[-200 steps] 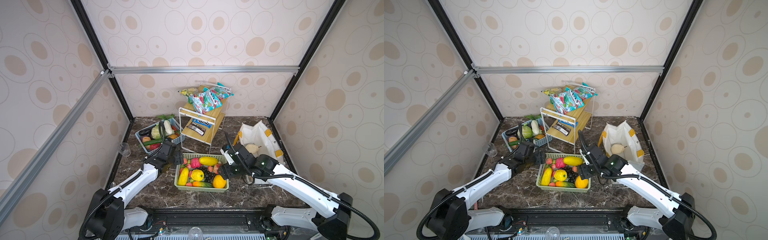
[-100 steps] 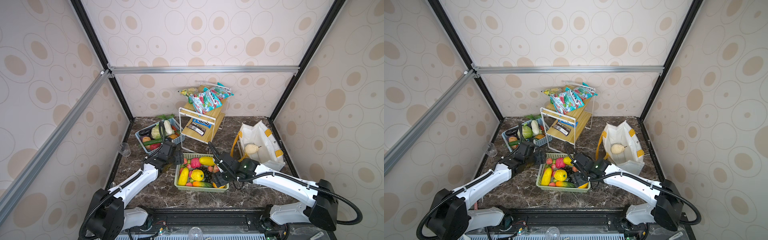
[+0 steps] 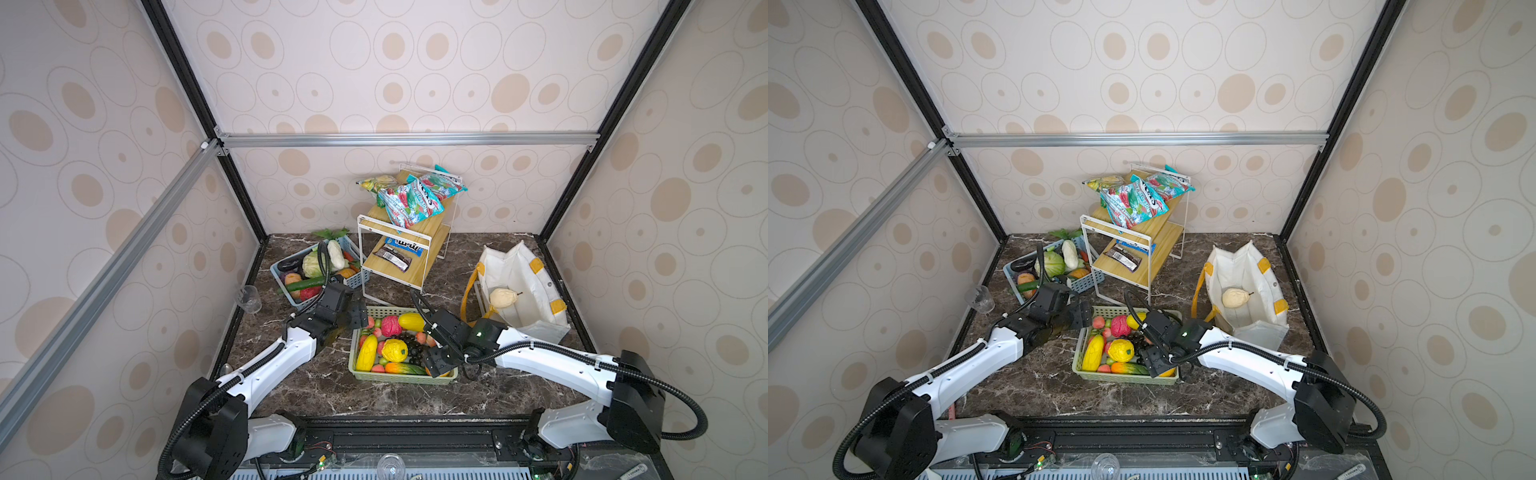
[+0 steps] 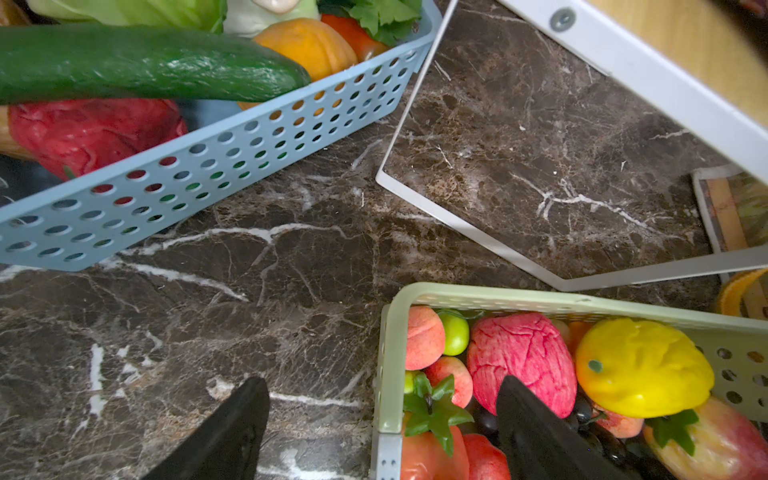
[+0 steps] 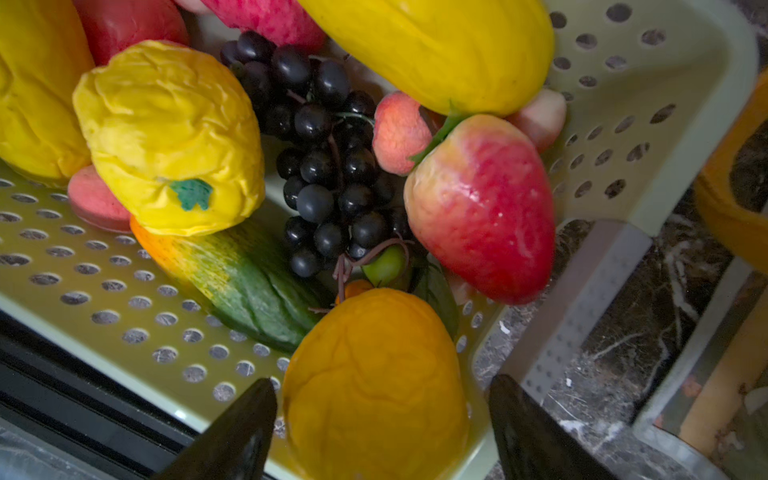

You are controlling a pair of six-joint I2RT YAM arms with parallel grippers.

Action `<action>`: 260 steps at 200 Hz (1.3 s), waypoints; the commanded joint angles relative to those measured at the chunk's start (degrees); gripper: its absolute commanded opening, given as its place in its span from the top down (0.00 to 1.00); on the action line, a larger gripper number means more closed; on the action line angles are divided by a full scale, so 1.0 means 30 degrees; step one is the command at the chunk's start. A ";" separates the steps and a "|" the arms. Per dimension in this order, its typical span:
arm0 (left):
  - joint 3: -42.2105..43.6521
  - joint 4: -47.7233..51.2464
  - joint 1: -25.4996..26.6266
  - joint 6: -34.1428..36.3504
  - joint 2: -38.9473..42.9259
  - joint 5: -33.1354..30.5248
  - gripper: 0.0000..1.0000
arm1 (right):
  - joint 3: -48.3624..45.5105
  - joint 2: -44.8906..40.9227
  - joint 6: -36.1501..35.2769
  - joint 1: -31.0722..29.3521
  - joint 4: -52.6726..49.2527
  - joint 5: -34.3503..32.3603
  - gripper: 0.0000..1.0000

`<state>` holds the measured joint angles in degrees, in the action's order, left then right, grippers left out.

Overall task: Place the food into the grocery bag and tie it
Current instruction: 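Grasp the yellow-orange mango in the fruit basket with the right gripper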

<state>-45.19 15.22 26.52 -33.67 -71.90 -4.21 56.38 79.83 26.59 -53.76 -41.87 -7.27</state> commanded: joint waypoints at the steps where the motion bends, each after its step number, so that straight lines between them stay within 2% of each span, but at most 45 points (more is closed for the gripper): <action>1: -0.0035 -0.0153 0.0145 -0.0349 0.0060 -0.0209 0.14 | -0.0277 0.0433 0.0316 -0.0245 -0.0019 -0.0541 0.17; 52: 0.0193 -0.0194 0.0179 -0.0378 0.0207 -0.0216 0.14 | -0.0334 0.1276 0.0387 -0.0310 -0.0019 -0.0888 0.24; 88: 0.0204 -0.0240 0.0186 -0.0437 0.0261 -0.0210 0.14 | 0.0181 0.1281 0.0329 -0.0321 -0.0077 -0.0802 0.33; 120: 0.0201 -0.0222 0.0171 -0.0437 0.0320 -0.0238 0.14 | 0.0568 0.0833 0.0420 -0.0315 -0.0250 -0.0575 0.36; 208: 0.0381 -0.0299 0.0212 -0.0552 0.0351 -0.0231 0.14 | 0.1827 -0.0134 0.0571 -0.0330 -0.0607 -0.0928 0.38; 260: 0.0464 -0.0369 0.0240 -0.0590 0.0368 -0.0209 0.14 | 0.3366 0.0362 0.0293 -0.0246 -0.0751 -0.1865 0.38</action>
<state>-43.94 14.24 26.76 -34.17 -71.88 -4.21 63.20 80.58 27.55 -54.11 -42.63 -10.44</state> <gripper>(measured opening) 0.857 0.639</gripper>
